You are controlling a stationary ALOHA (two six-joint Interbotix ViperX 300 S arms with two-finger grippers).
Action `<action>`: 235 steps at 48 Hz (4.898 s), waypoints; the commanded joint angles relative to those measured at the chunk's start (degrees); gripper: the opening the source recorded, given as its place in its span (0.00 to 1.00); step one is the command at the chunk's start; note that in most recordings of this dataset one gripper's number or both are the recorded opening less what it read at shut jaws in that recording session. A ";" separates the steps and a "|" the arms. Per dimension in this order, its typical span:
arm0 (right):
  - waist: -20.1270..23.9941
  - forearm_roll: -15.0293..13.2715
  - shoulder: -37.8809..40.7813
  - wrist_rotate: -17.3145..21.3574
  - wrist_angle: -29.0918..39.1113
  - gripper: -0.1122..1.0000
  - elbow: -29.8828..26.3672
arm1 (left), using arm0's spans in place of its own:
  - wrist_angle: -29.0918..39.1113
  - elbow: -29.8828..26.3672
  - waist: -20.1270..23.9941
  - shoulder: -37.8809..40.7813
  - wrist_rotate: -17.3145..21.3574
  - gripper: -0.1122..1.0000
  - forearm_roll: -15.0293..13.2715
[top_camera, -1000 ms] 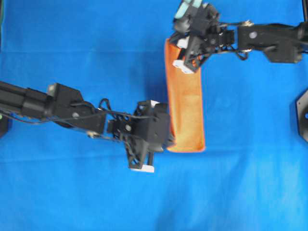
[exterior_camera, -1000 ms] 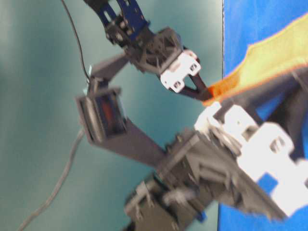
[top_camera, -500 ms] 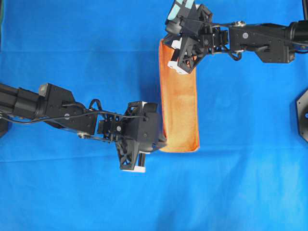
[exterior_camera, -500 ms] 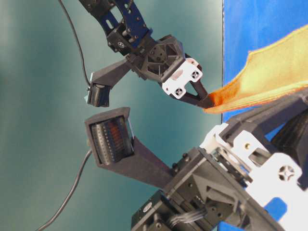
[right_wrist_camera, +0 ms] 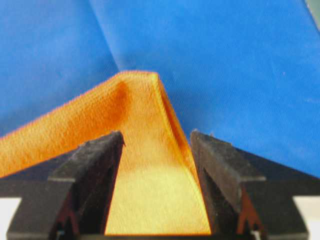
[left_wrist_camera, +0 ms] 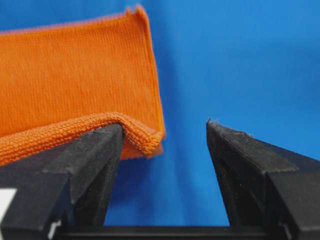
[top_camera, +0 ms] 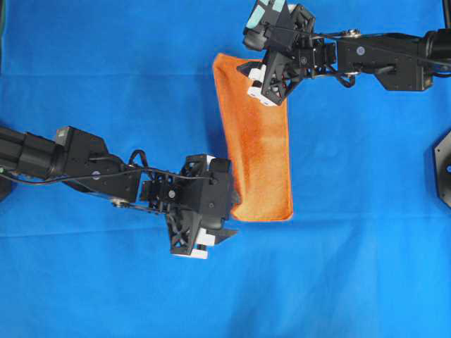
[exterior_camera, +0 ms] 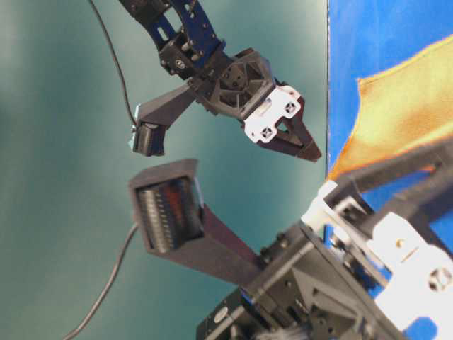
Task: Fold the orange towel.
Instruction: 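Lay the rotated towel down vertically and open both grippers, then retract both grippers to the sides, then move both grippers to the top corners of the towel strip, then grasp top corners and fold them down to the bottom edge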
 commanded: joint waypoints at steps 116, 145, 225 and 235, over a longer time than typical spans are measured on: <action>-8.17 3.78 -14.77 0.09 -13.10 0.64 17.58 | -15.12 12.92 27.77 -14.94 0.53 0.80 -0.09; -12.13 3.25 3.52 -0.18 -17.05 0.64 11.87 | -19.25 4.31 34.72 5.80 0.53 0.81 -0.09; -14.94 4.31 -0.97 -0.18 -18.11 0.14 12.04 | -18.72 2.02 38.32 3.16 6.24 0.13 0.00; -13.89 4.57 -2.64 0.09 -18.11 0.14 12.39 | -16.70 2.55 37.18 1.41 6.06 0.13 -0.09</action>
